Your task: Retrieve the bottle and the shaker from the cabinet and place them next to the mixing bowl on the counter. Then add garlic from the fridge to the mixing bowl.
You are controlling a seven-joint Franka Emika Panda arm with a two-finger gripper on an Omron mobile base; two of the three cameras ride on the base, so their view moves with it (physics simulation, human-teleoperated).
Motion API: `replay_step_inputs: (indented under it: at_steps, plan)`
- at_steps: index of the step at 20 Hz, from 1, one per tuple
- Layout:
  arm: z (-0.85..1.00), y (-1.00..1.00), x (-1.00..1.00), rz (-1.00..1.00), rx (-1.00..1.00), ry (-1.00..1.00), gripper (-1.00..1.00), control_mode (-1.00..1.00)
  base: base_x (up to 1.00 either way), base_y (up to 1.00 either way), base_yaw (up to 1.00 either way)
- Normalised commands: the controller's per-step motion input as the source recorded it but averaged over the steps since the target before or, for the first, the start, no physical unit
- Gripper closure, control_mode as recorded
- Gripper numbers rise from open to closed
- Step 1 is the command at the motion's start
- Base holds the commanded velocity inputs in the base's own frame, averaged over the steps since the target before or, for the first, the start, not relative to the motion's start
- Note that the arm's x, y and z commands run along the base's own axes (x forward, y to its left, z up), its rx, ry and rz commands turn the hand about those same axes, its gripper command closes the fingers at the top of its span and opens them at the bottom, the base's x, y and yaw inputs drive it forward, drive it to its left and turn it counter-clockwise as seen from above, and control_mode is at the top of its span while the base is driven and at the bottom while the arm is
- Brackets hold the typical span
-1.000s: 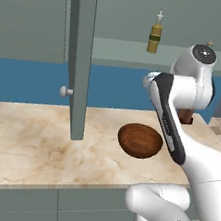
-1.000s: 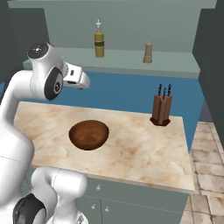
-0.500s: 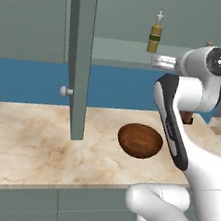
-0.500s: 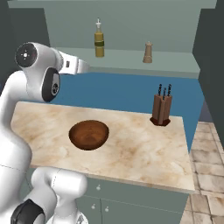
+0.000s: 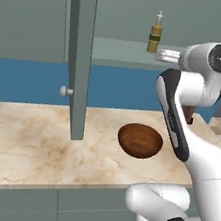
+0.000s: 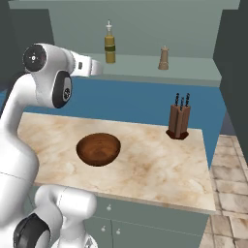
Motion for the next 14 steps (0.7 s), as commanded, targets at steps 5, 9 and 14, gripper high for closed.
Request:
replay_step_inputs:
  at_steps: [5, 9, 14]
  plan:
    - [0.00, 0.00, 0.41, 0.00, 0.00, 0.06, -1.00, -1.00, 0.00, 0.00, 0.00]
    - [0.00, 0.00, 0.60, 0.00, 0.00, 0.01, -1.00, -1.00, 0.00, 0.00, 0.00]
    - [0.00, -0.10, 0.61, 0.00, 0.00, 0.00, -1.00, -1.00, 0.00, 0.00, 0.00]
